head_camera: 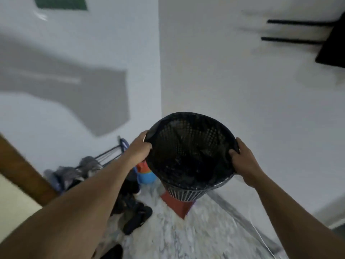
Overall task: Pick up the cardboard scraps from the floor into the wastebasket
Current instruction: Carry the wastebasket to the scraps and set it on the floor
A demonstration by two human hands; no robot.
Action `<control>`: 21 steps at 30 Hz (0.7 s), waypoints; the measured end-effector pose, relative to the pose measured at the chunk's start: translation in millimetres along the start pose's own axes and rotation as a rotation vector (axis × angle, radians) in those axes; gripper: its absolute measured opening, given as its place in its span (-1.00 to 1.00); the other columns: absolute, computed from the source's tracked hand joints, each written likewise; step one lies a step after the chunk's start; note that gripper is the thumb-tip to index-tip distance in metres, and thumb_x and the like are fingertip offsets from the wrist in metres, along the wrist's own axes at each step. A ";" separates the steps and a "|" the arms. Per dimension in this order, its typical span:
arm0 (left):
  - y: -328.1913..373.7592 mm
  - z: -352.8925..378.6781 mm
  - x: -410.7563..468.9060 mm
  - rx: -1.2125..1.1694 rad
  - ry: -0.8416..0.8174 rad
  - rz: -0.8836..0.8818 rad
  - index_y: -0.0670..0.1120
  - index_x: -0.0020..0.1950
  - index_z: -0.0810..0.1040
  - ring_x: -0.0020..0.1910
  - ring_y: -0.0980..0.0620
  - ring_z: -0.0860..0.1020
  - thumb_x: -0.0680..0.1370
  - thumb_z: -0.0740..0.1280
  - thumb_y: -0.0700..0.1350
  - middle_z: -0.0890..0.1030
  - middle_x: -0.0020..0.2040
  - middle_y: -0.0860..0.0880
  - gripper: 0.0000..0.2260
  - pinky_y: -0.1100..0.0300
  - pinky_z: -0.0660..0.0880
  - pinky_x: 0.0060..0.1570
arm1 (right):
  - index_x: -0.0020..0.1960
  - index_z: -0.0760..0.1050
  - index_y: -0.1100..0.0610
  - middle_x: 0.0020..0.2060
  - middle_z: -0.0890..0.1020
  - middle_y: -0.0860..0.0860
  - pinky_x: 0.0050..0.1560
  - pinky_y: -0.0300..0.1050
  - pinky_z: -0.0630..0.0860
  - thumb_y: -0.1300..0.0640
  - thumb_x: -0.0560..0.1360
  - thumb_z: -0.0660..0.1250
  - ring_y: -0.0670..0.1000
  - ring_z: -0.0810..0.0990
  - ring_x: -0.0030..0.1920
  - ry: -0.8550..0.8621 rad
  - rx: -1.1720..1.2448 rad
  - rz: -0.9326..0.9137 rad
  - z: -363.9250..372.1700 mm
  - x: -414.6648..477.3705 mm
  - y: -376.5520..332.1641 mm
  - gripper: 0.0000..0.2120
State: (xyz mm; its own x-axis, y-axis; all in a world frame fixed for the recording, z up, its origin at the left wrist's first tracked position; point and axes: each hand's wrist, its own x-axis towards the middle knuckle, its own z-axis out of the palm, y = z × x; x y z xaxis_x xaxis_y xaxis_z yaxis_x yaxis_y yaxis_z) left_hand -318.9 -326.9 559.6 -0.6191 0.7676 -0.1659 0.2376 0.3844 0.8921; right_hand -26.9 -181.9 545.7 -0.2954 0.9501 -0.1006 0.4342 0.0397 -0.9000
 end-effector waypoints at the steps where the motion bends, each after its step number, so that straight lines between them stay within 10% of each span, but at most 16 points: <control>1: -1.4 -24.0 -8.4 -0.021 0.040 -0.017 -0.01 0.45 0.41 0.16 -0.16 0.56 0.49 0.20 -0.38 0.59 0.23 -0.14 -0.44 0.03 0.52 0.15 | 0.29 0.43 -0.08 0.13 0.60 0.06 0.01 0.33 0.63 0.20 0.61 0.15 0.20 0.62 0.10 -0.037 0.001 -0.051 14.4 1.6 -19.0 -0.69; 8: -18.8 -160.4 -127.1 -0.210 0.420 -0.128 0.18 0.27 0.46 0.24 -0.14 0.52 0.55 0.12 -0.37 0.56 0.20 -0.03 -0.50 -0.15 0.48 0.28 | 0.62 0.15 0.14 0.55 0.29 0.07 0.50 0.00 0.22 0.25 0.65 0.21 0.09 0.29 0.52 -0.384 -0.037 -0.283 125.5 -22.5 -141.9 -0.44; 14: -48.5 -232.9 -282.6 -0.285 0.753 -0.216 0.08 0.46 0.32 0.06 -0.18 0.59 0.55 0.07 -0.38 0.54 0.23 -0.12 -0.44 -0.02 0.64 -0.20 | 0.58 0.23 0.19 0.48 0.40 0.15 0.47 0.14 0.32 0.26 0.65 0.22 0.14 0.42 0.43 -0.766 -0.106 -0.499 217.8 -115.7 -223.5 -0.49; 21: -75.2 -263.7 -501.7 -0.396 1.141 -0.337 0.10 0.41 0.32 -0.04 -0.10 0.56 0.61 0.07 -0.36 0.54 0.16 -0.10 -0.53 0.05 0.61 -0.32 | 0.45 0.36 -0.02 0.32 0.52 0.07 0.22 0.26 0.54 0.09 0.70 0.14 0.20 0.55 0.24 -1.186 -0.187 -0.714 296.8 -303.7 -277.1 -0.67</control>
State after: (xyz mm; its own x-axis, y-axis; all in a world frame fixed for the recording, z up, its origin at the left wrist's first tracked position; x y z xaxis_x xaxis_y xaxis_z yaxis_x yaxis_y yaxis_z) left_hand -223.6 -876.2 686.5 -0.9467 -0.2953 -0.1288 -0.1770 0.1426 0.9738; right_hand -310.1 -573.3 699.8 -0.9930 -0.1141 -0.0293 -0.0356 0.5277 -0.8487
